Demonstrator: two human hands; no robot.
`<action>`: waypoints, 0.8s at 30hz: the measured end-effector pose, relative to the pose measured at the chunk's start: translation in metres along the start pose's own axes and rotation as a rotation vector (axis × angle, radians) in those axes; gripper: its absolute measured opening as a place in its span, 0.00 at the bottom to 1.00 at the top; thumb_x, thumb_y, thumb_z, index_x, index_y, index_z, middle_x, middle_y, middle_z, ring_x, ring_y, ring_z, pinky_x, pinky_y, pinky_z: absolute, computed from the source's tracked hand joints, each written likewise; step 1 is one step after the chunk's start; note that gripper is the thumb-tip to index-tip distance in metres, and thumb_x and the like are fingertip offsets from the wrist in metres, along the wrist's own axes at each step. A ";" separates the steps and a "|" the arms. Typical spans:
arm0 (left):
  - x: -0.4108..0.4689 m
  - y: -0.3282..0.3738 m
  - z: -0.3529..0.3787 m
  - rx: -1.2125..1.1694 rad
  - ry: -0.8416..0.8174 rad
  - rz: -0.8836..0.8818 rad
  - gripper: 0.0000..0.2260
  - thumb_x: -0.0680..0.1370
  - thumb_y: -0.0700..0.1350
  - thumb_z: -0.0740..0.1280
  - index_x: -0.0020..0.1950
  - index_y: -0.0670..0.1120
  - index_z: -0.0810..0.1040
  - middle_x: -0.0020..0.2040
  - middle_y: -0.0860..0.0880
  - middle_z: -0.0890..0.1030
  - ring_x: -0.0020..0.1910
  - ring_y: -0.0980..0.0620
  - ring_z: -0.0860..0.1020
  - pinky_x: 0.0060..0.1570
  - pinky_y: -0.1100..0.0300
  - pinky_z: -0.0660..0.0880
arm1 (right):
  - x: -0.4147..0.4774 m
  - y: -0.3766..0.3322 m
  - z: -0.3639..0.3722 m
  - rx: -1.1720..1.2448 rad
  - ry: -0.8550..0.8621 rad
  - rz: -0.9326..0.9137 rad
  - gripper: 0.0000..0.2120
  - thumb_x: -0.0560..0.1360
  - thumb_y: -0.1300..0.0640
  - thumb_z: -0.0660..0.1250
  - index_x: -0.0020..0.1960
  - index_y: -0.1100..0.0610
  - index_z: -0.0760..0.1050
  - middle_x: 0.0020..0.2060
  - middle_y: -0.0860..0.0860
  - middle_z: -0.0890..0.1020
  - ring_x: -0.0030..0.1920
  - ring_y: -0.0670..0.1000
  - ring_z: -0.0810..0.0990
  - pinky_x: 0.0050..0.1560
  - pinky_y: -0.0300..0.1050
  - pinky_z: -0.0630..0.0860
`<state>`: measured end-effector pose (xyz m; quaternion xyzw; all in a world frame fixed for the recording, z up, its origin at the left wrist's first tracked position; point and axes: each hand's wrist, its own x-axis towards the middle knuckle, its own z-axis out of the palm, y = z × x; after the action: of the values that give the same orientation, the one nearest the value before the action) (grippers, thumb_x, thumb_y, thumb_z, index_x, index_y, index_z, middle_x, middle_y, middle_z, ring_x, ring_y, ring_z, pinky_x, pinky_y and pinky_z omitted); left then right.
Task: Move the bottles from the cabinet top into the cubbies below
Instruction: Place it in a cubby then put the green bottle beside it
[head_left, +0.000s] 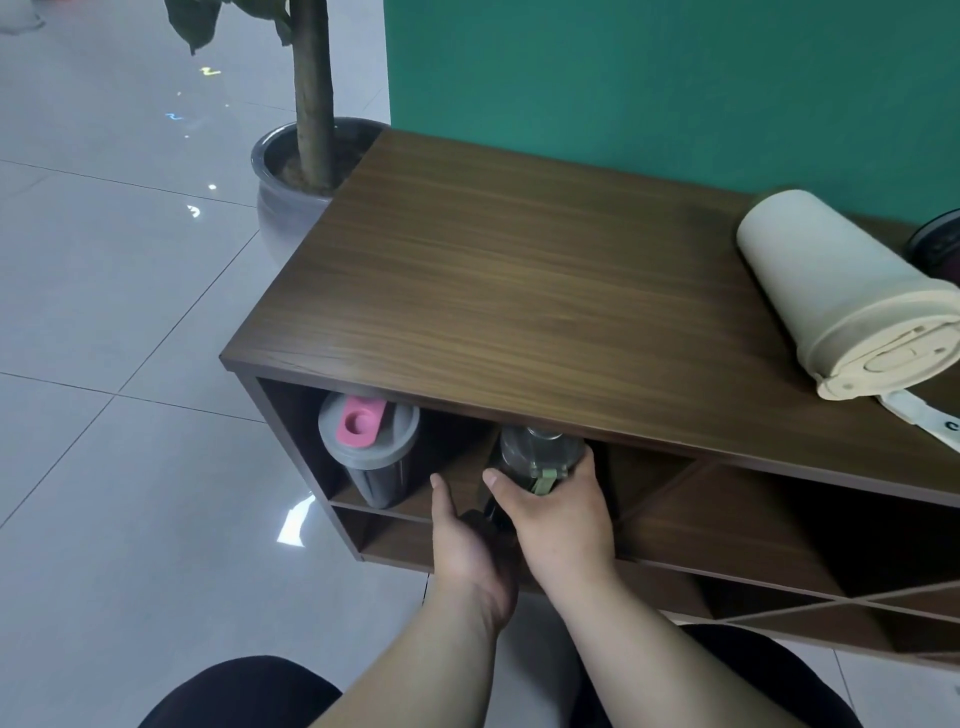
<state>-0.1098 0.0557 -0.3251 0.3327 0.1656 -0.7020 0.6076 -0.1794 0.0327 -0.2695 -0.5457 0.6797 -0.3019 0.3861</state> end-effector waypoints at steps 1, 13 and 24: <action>-0.001 0.000 0.001 -0.014 0.003 -0.005 0.44 0.73 0.74 0.61 0.76 0.42 0.72 0.69 0.35 0.80 0.69 0.35 0.77 0.67 0.40 0.74 | 0.000 0.000 0.000 0.000 0.006 0.002 0.32 0.61 0.44 0.80 0.60 0.48 0.72 0.55 0.47 0.84 0.57 0.52 0.84 0.58 0.48 0.79; -0.002 0.001 0.004 -0.054 0.008 -0.025 0.42 0.73 0.72 0.63 0.74 0.41 0.74 0.67 0.34 0.81 0.67 0.34 0.79 0.63 0.40 0.76 | -0.001 -0.002 0.003 -0.079 0.012 0.001 0.33 0.61 0.42 0.80 0.61 0.48 0.71 0.57 0.47 0.83 0.56 0.53 0.84 0.55 0.51 0.81; -0.006 0.005 0.007 -0.009 0.007 -0.031 0.40 0.76 0.71 0.61 0.72 0.40 0.76 0.66 0.34 0.82 0.68 0.35 0.79 0.68 0.40 0.73 | -0.002 -0.006 0.004 -0.124 0.027 0.005 0.32 0.64 0.43 0.79 0.62 0.49 0.70 0.59 0.48 0.81 0.58 0.54 0.83 0.52 0.48 0.80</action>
<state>-0.1065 0.0545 -0.3148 0.3301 0.1760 -0.7094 0.5973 -0.1731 0.0335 -0.2663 -0.5627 0.7037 -0.2655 0.3430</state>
